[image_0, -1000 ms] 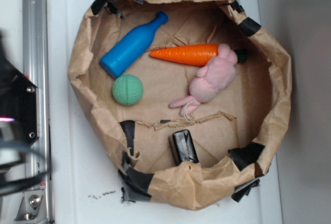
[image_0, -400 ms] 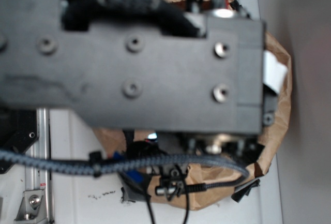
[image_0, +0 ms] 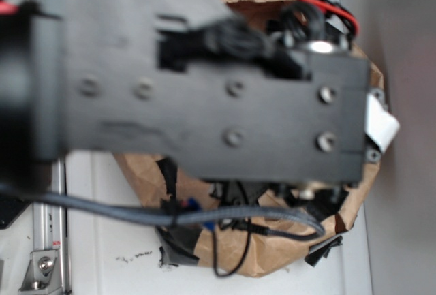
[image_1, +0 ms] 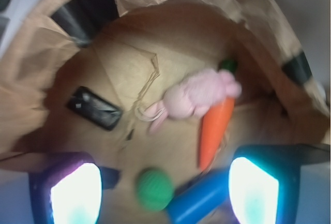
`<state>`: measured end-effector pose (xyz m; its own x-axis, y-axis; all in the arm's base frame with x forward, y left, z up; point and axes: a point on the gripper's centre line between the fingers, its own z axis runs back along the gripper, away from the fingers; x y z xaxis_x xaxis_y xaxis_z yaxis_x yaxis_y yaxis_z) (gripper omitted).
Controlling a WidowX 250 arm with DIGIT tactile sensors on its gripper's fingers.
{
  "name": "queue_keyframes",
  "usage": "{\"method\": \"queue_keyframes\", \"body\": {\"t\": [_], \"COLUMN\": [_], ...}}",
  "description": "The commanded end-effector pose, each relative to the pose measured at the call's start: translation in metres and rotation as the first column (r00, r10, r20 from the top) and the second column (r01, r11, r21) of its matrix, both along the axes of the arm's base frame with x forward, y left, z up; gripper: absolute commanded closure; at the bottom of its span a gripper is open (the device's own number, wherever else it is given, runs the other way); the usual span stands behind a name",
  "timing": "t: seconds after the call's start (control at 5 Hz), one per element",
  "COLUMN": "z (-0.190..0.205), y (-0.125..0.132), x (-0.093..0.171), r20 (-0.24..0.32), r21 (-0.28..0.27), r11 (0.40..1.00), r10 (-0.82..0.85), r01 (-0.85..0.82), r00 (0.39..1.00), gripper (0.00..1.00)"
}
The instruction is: Grab the black box.
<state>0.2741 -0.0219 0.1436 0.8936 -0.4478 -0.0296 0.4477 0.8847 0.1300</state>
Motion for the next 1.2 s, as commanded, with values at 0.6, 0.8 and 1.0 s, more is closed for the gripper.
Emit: {"method": "queue_keyframes", "body": {"t": [0.6, 0.8, 1.0], "z": [-0.045, -0.045, -0.045], "y": [0.008, 0.008, 0.008], "x": [-0.014, -0.014, -0.014], "r20": [-0.060, -0.060, -0.060], "r21": [0.006, 0.006, 0.006], "r11": [0.938, 0.938, 0.938], "r10": [-0.345, -0.345, -0.345], "r01": [0.346, 0.346, 0.346], "r00": [0.937, 0.937, 0.937], "gripper": [0.00, 0.00, 0.00]}}
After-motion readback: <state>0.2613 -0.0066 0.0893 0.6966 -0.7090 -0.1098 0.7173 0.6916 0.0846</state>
